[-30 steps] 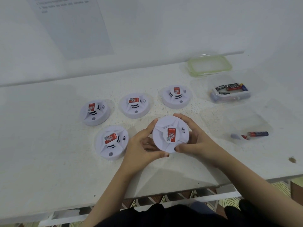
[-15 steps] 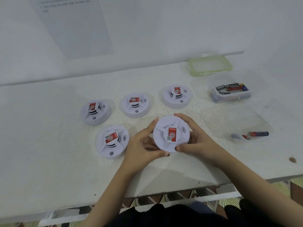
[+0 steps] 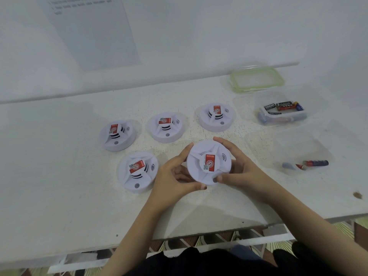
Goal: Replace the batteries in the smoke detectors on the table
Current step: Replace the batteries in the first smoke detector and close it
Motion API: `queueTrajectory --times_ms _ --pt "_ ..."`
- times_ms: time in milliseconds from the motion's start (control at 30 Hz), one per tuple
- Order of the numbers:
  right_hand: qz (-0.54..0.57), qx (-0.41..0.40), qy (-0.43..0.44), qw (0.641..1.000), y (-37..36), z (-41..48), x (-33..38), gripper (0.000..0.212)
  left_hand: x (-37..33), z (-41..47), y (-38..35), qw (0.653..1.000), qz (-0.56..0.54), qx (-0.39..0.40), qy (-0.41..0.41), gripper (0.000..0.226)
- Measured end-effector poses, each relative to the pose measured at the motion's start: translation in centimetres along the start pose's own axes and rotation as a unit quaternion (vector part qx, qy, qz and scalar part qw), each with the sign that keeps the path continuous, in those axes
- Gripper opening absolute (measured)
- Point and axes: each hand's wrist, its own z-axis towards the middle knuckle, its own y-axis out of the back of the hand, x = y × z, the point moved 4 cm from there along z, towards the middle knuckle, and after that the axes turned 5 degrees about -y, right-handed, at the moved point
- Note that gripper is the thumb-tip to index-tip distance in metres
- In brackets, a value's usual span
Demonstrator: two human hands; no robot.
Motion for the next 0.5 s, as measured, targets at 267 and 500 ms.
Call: queueTrajectory --times_ms 267,500 --pt "0.087 0.013 -0.025 0.996 0.47 0.20 -0.31 0.069 0.04 0.03 0.01 1.000 -0.012 0.001 0.001 0.093" --pt "0.096 0.015 -0.025 0.995 0.63 0.35 -0.66 0.071 0.22 0.12 0.00 1.000 -0.014 -0.001 0.003 0.094"
